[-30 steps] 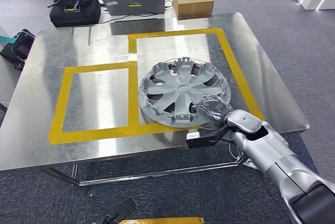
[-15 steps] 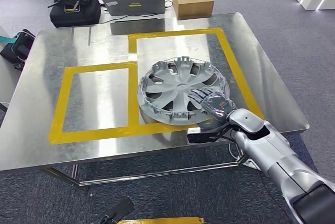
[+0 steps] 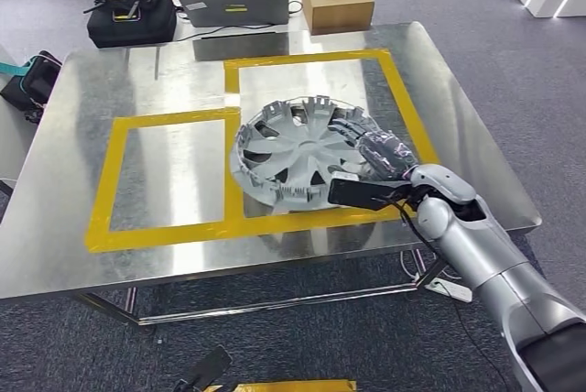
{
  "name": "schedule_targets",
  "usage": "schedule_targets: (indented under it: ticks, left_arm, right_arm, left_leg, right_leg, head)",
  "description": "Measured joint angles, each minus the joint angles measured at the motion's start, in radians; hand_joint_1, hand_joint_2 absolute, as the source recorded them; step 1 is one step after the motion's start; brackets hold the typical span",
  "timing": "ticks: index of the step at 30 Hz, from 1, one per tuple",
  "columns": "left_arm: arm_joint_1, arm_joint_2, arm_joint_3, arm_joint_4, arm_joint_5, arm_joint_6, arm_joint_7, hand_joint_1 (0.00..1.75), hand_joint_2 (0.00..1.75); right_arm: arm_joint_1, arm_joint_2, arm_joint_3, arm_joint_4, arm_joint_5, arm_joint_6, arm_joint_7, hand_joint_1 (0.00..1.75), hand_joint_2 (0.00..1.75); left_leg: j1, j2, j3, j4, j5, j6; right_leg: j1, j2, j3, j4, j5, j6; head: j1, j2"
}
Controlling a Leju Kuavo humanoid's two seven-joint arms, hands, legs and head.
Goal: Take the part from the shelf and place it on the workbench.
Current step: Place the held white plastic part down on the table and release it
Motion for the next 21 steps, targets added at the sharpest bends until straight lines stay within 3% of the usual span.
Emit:
schedule_targets:
  ticks: [1,10,13,15,19,21]
  left_arm:
    - [0.002,0.0,0.0,0.0,0.002,0.001,-0.001,0.0,0.0]
    - [0.006,0.001,0.002,0.0,0.013,0.006,-0.005,0.0,0.0]
    - [0.006,0.001,0.003,0.0,0.014,0.006,-0.006,0.0,0.0]
    - [0.007,0.001,0.004,0.0,0.021,0.005,-0.01,0.0,0.0]
    - [0.012,0.001,0.016,0.0,0.056,0.012,-0.039,0.0,0.0]
    - [0.02,0.0,0.026,0.0,0.072,0.02,-0.054,0.0,0.0]
  right_arm:
    - [-0.006,-0.003,-0.007,-0.014,-0.021,0.021,0.005,0.0,1.75]
    - [-0.063,-0.043,-0.028,-0.059,-0.142,0.114,0.016,0.0,1.75]
    - [-0.061,-0.049,-0.027,-0.066,-0.137,0.061,0.0,0.0,1.75]
    - [-0.036,-0.051,-0.033,-0.097,-0.121,-0.027,-0.021,0.0,1.75]
    - [0.108,-0.051,-0.097,-0.265,-0.157,-0.238,-0.102,0.0,0.0]
    - [0.211,-0.049,-0.15,-0.384,-0.202,-0.307,-0.151,0.0,0.0]
  left_leg:
    - [0.0,0.0,0.0,0.0,0.0,0.0]
    - [0.0,0.0,0.0,0.0,0.0,0.0]
    - [0.0,0.0,0.0,0.0,0.0,0.0]
    - [0.0,0.0,0.0,0.0,0.0,0.0]
    - [0.001,-0.001,0.0,0.0,-0.001,0.0]
    - [0.001,-0.002,0.0,0.0,-0.002,0.0]
  right_leg:
    - [0.0,0.0,0.0,0.0,0.0,0.0]
    - [0.0,0.0,0.001,-0.001,0.001,-0.001]
    - [0.0,0.0,0.0,-0.001,0.001,-0.001]
    - [0.0,0.0,0.0,-0.001,0.001,-0.001]
    - [0.001,-0.002,0.001,-0.001,0.0,-0.002]
    - [0.001,-0.002,0.001,-0.001,-0.001,-0.001]
  head:
    - [0.0,0.0]
    - [0.0,0.0]
    - [0.0,0.0]
    - [0.0,0.0]
    - [0.0,0.0]
    - [0.0,0.0]
